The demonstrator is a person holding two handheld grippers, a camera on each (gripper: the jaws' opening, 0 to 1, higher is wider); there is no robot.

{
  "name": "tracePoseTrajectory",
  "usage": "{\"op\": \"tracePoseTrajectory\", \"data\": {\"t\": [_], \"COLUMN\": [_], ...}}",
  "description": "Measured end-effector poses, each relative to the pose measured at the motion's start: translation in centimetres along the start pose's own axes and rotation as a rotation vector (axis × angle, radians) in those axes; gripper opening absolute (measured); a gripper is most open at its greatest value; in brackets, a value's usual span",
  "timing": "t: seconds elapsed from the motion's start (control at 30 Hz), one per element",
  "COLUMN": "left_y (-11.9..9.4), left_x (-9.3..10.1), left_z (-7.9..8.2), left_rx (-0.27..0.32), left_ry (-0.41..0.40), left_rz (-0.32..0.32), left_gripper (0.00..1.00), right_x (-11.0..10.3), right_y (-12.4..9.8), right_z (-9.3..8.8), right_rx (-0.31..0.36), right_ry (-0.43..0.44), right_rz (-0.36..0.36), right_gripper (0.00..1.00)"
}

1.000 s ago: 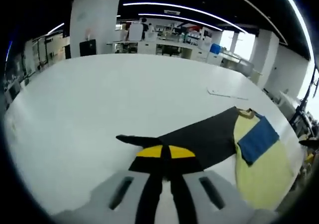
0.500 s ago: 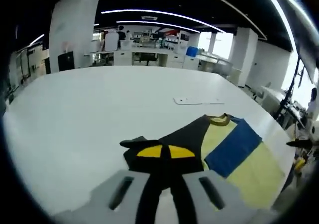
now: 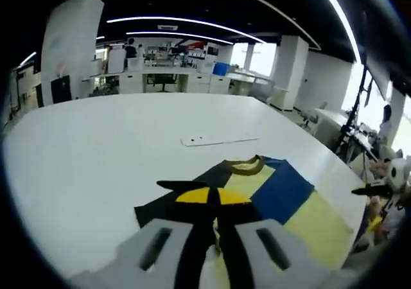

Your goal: Fold the garment on the visible template until the final outline fits inside the template.

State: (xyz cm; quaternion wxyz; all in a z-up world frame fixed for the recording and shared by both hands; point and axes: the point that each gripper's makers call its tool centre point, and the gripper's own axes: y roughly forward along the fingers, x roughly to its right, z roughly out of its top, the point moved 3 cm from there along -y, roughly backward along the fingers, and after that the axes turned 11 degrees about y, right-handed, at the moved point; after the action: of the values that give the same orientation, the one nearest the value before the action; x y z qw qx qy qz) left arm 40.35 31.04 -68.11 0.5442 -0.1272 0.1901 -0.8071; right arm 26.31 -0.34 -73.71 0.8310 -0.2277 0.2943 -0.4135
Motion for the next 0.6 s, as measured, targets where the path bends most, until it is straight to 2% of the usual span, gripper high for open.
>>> {"op": "tracePoseTrajectory", "data": {"t": [0.23,0.6], "left_y": [1.4,3.5], "left_x": [2.5,5.4], "left_z": [1.4,2.9], "left_rx": [0.023,0.051], "left_ry": [0.010,-0.013], "left_rz": [-0.043,-0.102], "left_gripper": [0.00,0.00], "right_x": [-0.7,-1.4], "right_y": [0.4,0.7], "right_z": [-0.5,-1.3], "right_rx": [-0.002,-0.014], "right_ry": [0.004,0.006], "right_rz": [0.019,0.036], "right_gripper": [0.99,0.99]}}
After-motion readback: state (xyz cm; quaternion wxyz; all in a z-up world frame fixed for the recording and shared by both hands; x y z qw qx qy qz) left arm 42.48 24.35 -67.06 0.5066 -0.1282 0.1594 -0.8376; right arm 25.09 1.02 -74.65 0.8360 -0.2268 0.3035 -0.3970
